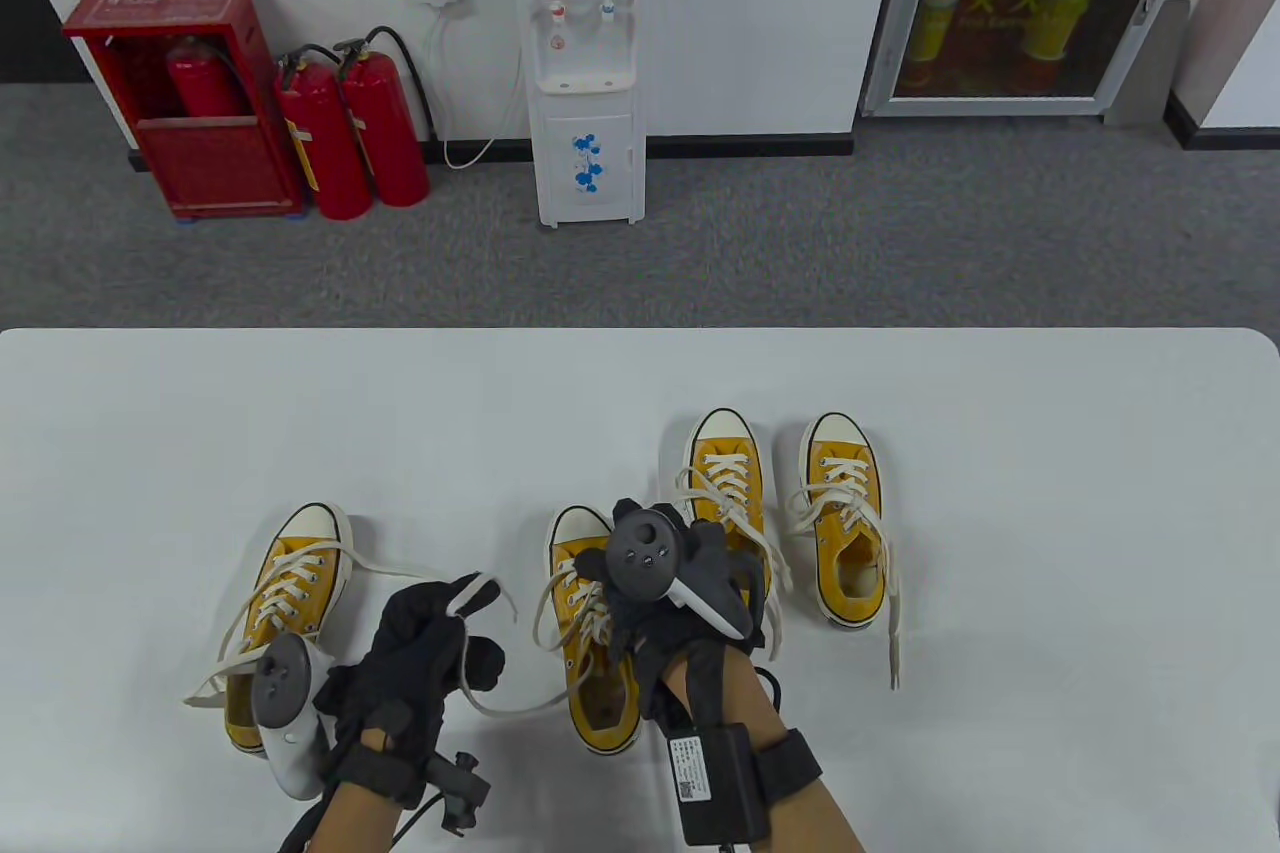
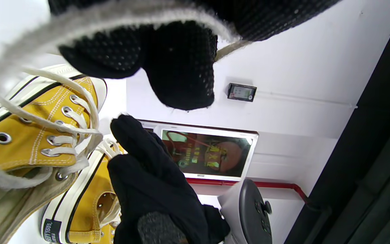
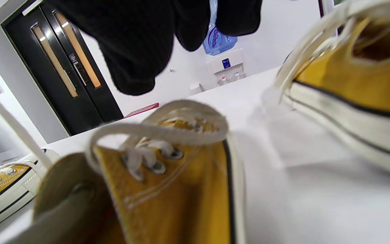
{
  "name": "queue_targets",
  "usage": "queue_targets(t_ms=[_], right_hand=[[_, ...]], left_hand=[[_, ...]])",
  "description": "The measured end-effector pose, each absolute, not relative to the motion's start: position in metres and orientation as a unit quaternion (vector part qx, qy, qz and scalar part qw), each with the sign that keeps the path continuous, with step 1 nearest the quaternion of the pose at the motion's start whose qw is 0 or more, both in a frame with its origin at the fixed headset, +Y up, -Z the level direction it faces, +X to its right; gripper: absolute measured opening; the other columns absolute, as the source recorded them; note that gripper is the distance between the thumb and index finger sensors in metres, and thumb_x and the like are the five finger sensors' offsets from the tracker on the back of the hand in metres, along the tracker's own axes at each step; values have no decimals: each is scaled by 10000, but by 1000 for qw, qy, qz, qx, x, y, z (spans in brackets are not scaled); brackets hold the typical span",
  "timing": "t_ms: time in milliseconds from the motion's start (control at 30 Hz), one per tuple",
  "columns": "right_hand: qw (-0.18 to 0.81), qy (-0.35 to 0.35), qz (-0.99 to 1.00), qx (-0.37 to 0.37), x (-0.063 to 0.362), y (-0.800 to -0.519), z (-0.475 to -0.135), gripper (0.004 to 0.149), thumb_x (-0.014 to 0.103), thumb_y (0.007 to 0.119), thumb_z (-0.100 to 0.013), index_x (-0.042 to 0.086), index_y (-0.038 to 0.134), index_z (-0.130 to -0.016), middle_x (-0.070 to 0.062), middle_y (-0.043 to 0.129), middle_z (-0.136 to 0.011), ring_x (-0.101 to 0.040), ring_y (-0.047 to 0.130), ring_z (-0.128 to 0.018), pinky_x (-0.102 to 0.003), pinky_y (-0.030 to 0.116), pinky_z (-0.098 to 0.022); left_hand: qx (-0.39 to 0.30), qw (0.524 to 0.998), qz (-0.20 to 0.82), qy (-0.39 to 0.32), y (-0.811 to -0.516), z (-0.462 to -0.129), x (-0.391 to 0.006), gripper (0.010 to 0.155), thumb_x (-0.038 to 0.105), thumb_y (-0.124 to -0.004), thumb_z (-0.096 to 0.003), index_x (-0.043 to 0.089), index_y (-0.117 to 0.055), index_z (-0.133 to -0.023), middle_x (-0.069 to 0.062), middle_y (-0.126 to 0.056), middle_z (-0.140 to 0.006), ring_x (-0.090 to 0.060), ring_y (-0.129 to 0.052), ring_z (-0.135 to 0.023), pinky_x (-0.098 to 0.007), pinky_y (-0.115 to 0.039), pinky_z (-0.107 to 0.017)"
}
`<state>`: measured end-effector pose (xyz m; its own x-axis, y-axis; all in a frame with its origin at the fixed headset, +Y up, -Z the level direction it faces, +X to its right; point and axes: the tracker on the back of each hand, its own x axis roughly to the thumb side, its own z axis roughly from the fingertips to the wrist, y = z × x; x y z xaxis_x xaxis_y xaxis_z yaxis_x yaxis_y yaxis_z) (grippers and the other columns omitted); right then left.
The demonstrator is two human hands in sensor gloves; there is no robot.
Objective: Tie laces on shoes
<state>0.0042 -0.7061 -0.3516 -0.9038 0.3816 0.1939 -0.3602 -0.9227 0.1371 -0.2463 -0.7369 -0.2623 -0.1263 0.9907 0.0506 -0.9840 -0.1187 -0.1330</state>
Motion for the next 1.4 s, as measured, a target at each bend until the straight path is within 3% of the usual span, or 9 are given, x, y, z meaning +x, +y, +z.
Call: queue_targets(t_ms=[100,367,467,667,967,1400], right_hand=[[183,59,975,111,-1,-717,-358,446,257,894,-407,362,919,-840,11,439,-1147,-403,412,-1101,-713,296,-735],[219,3,969,111,2,-728,-362,354,312,953,-370,331,991,-721,-17,594,-1095,-403,491,-1081,-709,338,-732],[243,3,965,100,6,-724,-360,386,326,895,-389,255,940,-765,-52,594,-1075,-406,507,-1067,-705,356,-722],[383,26,920,75,30,-705,-349,435,355,846,-411,134,869,-784,-86,612,-1035,-417,560,-1029,-719,347,-709],[474,6,875,101,59,-688,-313,437,377,843,-420,136,863,-784,-79,678,-1001,-365,750,-908,-710,411,-699],[468,-17,870,156,53,-705,-277,417,374,873,-410,168,906,-770,-68,738,-974,-325,833,-830,-712,444,-691]], left_hand=[[-27,663,745,-64,-737,-262,-246,400,401,-708,-529,341,-625,-916,-33,-744,-1083,-156,-1061,-521,-432,-885,-462],[-33,673,736,-68,-737,-262,-242,401,404,-709,-529,343,-626,-916,-32,-748,-1080,-160,-1058,-526,-436,-881,-466],[-34,674,735,-68,-738,-262,-242,399,403,-710,-529,343,-629,-915,-31,-751,-1078,-162,-1059,-527,-437,-881,-467],[-30,673,736,-67,-738,-263,-243,400,405,-710,-529,343,-629,-916,-29,-753,-1077,-162,-1058,-526,-437,-880,-467],[-24,674,736,-66,-737,-263,-245,402,406,-713,-528,345,-629,-916,-31,-744,-1083,-153,-1060,-506,-428,-885,-455],[-46,693,712,-99,-742,-264,-235,405,416,-724,-525,360,-641,-917,-2,-746,-1094,-131,-1079,-424,-381,-908,-354]])
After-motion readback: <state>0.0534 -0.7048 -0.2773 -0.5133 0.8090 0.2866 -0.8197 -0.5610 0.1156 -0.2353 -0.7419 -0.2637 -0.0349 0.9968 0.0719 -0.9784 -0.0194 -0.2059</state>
